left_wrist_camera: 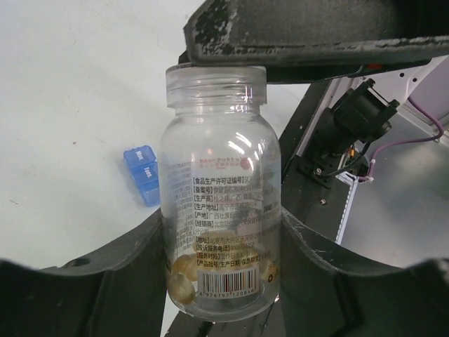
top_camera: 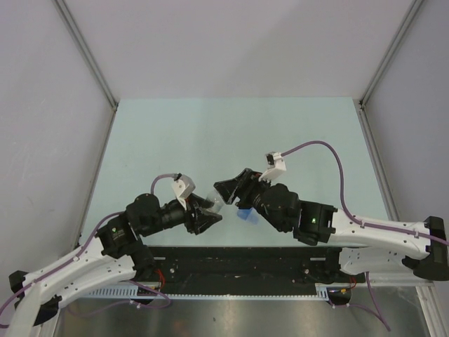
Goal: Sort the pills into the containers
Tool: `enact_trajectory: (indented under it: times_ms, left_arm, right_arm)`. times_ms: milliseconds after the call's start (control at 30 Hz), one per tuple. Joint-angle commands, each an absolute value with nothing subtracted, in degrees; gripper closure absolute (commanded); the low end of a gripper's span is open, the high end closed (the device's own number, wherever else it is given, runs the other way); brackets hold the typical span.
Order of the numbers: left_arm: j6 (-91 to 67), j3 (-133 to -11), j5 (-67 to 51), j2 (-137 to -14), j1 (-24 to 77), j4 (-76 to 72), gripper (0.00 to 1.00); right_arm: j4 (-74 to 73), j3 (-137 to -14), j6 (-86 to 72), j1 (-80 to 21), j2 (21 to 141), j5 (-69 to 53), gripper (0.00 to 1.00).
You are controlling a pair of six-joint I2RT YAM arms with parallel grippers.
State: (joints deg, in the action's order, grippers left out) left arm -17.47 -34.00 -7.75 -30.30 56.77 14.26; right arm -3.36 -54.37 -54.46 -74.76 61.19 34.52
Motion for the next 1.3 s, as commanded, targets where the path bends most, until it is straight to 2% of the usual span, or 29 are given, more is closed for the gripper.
enact_trajectory:
  times_ms: [0,167,300,367,533,700,733,767,833,867,967,1067,1267]
  left_arm:
    - [-16.2,-36.6,-9.3,-30.7,57.4,10.8,0.99]
    - [-16.4,-36.5,-9.7,-31.0,57.6,10.3,1.0]
    - [-16.6,-36.2,-9.7,-30.8,57.7,9.9,0.99]
    - [-16.8,-36.1,-9.6,-30.7,57.7,9.8,1.0]
    - [-17.1,-35.9,-9.2,-30.6,57.7,9.5,0.99]
    - [-17.2,-36.0,-9.3,-30.9,57.7,9.1,1.0]
    - [-17.2,-36.0,-9.4,-31.0,57.7,9.1,1.0]
    - [-17.2,-36.0,-9.3,-31.0,57.7,9.0,0.99]
    - [-17.5,-35.9,-9.4,-31.0,57.7,8.8,1.0]
    - [-17.6,-35.9,-9.4,-30.9,57.7,8.8,0.99]
    - [-18.4,-35.4,-9.7,-30.1,57.7,8.3,1.0]
    - [-20.5,-34.8,-10.8,-28.8,57.7,7.0,1.0]
    - [-23.7,-32.4,-15.7,-25.1,57.7,1.3,1.0]
  right_arm:
    - [-0.4,-56.4,-56.2,-75.1,62.2,35.8,0.35]
    - [1.6,-56.4,-56.5,-75.1,62.8,35.4,0.4]
    - [1.9,-56.4,-56.5,-75.1,63.1,35.0,0.53]
    - [2.3,-56.4,-56.5,-75.1,63.2,34.4,0.55]
    - [2.2,-56.4,-56.6,-75.2,63.7,33.7,0.43]
    - [2.9,-56.4,-56.6,-75.2,64.1,32.8,0.43]
    - [2.9,-56.4,-56.6,-75.3,64.1,32.7,0.46]
    - [2.9,-56.4,-56.6,-75.3,64.1,32.8,0.56]
    - [2.7,-56.4,-56.2,-75.4,64.0,33.0,0.68]
    - [2.9,-56.4,-55.8,-75.5,63.9,33.3,0.8]
    - [3.4,-56.4,-53.5,-76.1,63.7,34.4,0.94]
    - [6.4,-56.3,-47.3,-77.4,63.4,34.7,1.0]
    - [18.2,-53.3,-36.1,-78.1,61.1,27.2,1.0]
